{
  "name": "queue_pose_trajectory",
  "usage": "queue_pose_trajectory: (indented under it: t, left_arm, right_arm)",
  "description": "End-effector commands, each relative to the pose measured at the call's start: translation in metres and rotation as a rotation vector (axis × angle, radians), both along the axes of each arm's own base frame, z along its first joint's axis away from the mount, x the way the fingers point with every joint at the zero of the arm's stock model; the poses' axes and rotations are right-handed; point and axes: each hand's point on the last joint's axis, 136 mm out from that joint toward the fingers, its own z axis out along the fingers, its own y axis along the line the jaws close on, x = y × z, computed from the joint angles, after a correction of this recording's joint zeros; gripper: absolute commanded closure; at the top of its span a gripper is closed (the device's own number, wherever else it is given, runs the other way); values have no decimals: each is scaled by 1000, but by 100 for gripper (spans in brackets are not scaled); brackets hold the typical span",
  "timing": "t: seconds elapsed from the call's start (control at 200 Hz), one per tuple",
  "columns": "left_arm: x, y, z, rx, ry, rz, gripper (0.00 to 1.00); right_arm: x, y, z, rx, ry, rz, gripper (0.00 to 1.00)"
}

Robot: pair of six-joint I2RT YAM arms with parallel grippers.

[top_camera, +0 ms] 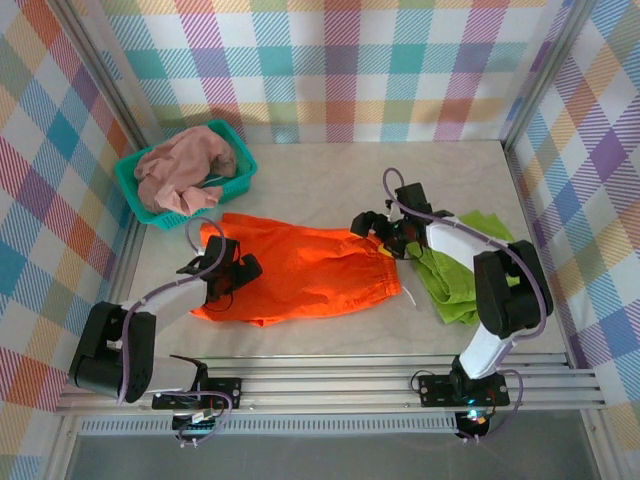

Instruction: Fold and stack the shorts

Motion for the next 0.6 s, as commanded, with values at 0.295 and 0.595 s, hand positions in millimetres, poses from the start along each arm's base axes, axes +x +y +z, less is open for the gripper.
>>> queue_pose_trajectory:
  t: [0.295,0.595]
  left_arm:
    - [-13,10,-19,22,44,41,0]
    - [-7,8,7,14,-15,24,0]
  right_arm:
    - [3,-22,-60,112,197,-150,1]
    - [-4,-36,39,34,-125,-61,0]
